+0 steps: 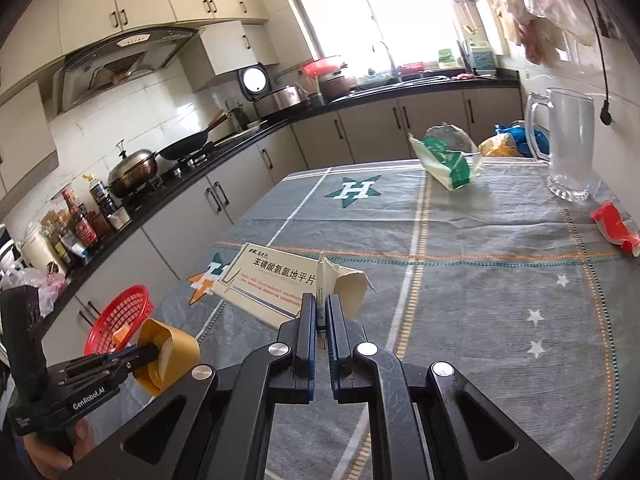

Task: Collect trash
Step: 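Carry the cup with the left tool while the right tool carries the box to the basket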

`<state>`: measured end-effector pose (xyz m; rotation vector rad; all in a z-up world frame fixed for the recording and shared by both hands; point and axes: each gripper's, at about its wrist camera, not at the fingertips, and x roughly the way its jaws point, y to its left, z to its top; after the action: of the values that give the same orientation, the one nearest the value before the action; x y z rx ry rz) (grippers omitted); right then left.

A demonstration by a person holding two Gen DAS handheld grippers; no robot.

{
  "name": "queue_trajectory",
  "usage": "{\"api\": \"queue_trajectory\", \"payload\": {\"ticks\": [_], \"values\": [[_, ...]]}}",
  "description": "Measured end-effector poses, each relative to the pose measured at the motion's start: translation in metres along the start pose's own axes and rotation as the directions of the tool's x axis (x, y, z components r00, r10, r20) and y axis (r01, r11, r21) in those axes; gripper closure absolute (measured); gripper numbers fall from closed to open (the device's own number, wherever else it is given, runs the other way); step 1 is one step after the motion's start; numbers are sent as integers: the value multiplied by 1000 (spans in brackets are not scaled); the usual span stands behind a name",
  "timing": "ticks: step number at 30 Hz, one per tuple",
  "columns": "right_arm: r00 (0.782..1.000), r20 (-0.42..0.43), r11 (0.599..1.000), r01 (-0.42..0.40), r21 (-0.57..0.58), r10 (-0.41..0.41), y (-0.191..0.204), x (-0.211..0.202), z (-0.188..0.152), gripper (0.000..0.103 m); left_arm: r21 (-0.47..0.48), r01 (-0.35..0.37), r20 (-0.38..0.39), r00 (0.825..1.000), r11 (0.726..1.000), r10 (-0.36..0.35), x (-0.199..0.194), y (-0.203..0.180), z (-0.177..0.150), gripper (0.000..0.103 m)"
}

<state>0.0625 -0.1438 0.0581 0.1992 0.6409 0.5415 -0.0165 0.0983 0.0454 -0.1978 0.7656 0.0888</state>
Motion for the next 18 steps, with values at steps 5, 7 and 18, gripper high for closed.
{"api": "queue_trajectory", "payload": {"ticks": [5,7,18], "values": [[999,-16,999,-43,-31,42,15,4,-5,96,-15,-8,25,1000,1000,9,-10,10,0,97],[998,-25,998,-52,-43,51,21,6,-7,96,-25,-10,34,999,1000,11,-15,15,1,97],[995,-55,996,-84,21,85,43,13,-3,96,-103,-25,102,994,994,35,-51,60,7,97]]}}
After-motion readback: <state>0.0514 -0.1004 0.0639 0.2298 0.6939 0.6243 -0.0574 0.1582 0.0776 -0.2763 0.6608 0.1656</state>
